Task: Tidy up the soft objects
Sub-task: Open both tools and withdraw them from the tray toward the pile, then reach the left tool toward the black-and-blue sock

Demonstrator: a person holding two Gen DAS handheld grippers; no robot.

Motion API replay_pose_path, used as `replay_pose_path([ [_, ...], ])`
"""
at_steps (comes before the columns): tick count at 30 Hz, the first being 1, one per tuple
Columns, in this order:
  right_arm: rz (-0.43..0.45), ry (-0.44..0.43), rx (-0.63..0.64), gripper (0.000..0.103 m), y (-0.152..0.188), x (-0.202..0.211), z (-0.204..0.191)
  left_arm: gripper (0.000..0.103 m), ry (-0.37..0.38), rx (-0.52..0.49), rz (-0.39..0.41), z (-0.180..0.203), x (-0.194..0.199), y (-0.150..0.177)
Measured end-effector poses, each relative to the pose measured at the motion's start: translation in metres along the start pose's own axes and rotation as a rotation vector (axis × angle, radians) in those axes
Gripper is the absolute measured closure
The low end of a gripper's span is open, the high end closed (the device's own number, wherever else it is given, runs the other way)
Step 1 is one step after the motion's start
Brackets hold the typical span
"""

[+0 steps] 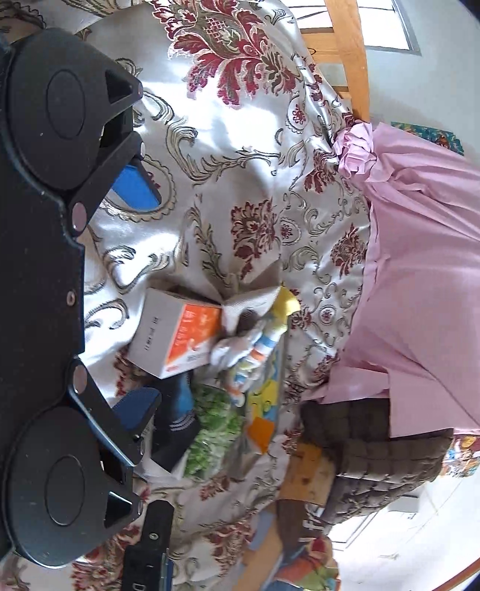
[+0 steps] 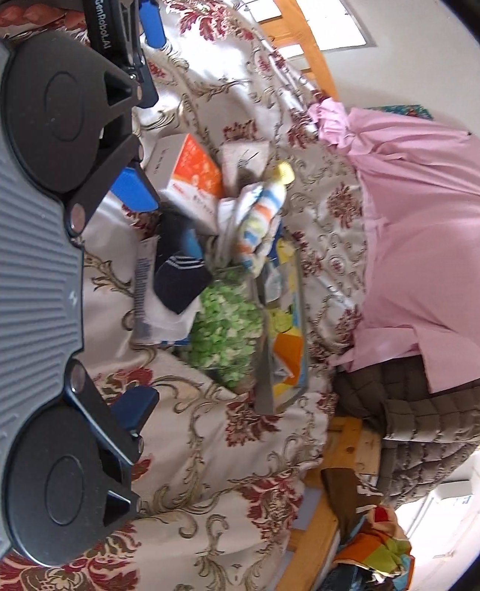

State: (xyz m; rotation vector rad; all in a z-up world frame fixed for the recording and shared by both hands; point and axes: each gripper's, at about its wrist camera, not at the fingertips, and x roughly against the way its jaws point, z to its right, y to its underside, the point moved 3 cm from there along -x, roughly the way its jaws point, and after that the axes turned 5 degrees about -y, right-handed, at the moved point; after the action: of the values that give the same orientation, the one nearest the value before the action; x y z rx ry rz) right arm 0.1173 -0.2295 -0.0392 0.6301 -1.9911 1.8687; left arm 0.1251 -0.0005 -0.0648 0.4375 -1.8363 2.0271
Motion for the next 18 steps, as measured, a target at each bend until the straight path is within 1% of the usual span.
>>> replay_pose_path([
  [3, -0.039, 0.001, -0.01, 0.0, 0.003, -0.006, 0.003, 0.001, -0.006, -0.035, -0.009, 0.001, -0.003, 0.004],
  [12, -0.119, 0.013, -0.016, 0.0, 0.008, -0.019, 0.004, 0.001, -0.027, -0.053, -0.037, 0.004, -0.007, 0.008],
  [18, -0.159, 0.042, -0.048, 0.0, 0.01, -0.025, 0.011, 0.001, -0.019, -0.065, -0.049, 0.005, -0.008, 0.009],
])
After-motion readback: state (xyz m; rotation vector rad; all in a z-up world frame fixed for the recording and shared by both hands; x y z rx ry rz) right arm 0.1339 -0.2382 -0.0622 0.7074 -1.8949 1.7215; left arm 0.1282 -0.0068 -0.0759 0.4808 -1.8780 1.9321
